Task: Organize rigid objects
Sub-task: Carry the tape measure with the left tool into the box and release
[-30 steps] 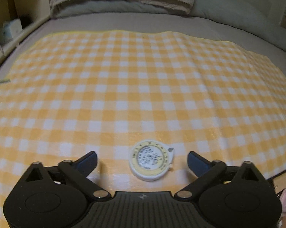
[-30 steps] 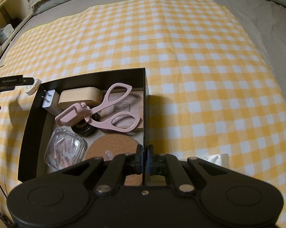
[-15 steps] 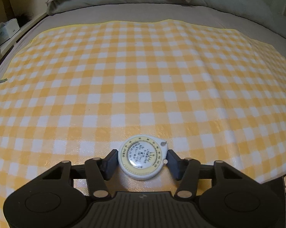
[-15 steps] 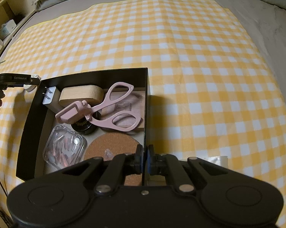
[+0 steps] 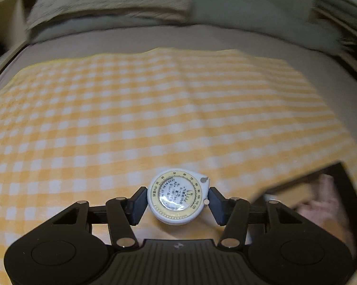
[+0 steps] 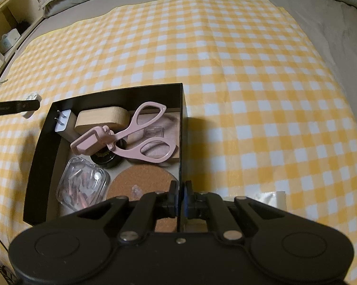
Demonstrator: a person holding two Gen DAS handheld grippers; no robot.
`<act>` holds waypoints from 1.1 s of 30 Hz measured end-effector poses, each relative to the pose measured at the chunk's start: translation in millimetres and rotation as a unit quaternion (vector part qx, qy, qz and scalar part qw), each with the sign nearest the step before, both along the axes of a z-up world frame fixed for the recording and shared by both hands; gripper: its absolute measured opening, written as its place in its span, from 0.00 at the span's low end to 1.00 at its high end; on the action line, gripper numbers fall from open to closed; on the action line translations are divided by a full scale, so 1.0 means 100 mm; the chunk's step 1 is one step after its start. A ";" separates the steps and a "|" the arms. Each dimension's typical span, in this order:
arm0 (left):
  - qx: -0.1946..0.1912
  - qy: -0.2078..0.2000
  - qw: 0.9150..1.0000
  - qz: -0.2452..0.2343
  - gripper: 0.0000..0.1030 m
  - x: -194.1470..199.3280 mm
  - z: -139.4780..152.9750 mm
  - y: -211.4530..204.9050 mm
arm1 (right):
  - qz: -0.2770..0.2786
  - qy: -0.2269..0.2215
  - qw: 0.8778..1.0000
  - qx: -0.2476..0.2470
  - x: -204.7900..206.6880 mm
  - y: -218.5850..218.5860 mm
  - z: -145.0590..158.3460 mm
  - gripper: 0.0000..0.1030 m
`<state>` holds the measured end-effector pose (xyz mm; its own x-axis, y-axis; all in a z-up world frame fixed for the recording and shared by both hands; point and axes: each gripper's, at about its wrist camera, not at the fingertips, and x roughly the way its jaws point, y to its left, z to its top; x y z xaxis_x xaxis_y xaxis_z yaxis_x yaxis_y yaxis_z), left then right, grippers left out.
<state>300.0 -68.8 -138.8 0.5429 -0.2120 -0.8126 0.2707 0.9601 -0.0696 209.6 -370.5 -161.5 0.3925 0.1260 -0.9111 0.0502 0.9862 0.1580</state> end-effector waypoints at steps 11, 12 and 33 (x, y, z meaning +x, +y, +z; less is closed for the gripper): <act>-0.033 -0.013 0.985 -0.169 0.54 -0.77 0.51 -0.57 | -0.005 -0.006 1.000 -0.001 -0.06 0.01 0.06 0.05; -0.025 -0.009 0.982 -0.186 0.54 -0.83 0.50 -0.63 | -0.005 -0.006 1.000 -0.002 -0.06 0.01 0.06 0.05; 0.033 0.058 0.958 -0.280 0.84 -1.06 0.15 -1.07 | -0.003 -0.003 1.000 -0.007 -0.08 0.01 0.06 0.06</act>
<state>193.8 -175.5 -123.7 0.2653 -0.3893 -0.8821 0.7387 0.6701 -0.0736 201.7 -370.0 -155.7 0.3986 0.1112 -0.9104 0.0550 0.9879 0.1448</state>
